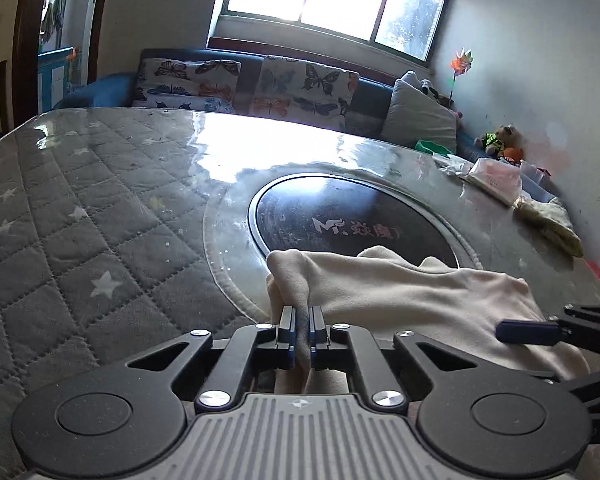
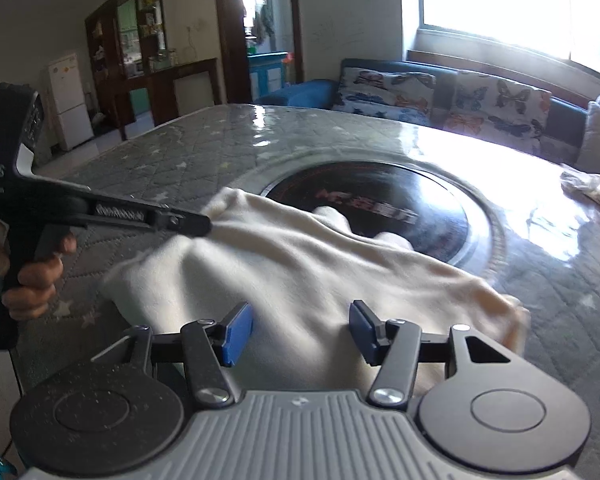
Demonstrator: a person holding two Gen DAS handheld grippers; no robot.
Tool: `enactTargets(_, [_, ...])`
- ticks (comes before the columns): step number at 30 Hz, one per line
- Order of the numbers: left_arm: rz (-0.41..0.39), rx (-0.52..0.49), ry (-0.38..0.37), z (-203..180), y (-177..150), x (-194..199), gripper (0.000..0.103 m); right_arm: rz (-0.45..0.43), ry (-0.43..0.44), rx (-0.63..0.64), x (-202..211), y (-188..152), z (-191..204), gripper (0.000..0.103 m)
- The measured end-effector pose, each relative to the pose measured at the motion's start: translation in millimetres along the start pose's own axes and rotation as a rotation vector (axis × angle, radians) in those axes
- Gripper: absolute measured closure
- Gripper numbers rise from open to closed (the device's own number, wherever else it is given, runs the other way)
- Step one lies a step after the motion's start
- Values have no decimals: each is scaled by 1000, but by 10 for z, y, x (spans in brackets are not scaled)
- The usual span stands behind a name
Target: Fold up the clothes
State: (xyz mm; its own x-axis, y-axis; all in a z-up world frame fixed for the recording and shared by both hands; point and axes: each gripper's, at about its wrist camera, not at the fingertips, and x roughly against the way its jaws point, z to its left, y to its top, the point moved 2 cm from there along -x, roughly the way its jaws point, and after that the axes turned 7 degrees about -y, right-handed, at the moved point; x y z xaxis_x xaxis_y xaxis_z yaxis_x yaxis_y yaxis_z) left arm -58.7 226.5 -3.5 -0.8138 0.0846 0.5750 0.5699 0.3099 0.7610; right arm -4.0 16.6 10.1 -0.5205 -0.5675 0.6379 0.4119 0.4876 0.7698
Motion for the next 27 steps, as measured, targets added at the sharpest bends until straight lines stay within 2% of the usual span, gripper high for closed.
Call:
enactTargets(6, [13,-10,-1,26,8,-38,89,31,-49,-56,202,-188,-256,48])
enactTargets(11, [11,-25,13,54,24,6,74,53,-87,-84,361,-226,-388,49])
enactTargets(15, [-10,-27,46,108,59,127,74,44,-129,-87,477,-192,-473,49])
enactTargets(18, [-39,-23,77,94,102,237,74,-6,-141,-128,536,-122,-523,51])
enactTargets(21, [-48,-58,20,-53,100,297,74,-13,-133,-125,468,-95,-493,57])
enactTargets(24, [-21,-126,-43,-273,4,258,74,11,-114,-110,368,-143,-431,62])
enactTargets(27, [18,-192,-88,-443,-110,191,74,33,-133,-62,339,-237,-378,63])
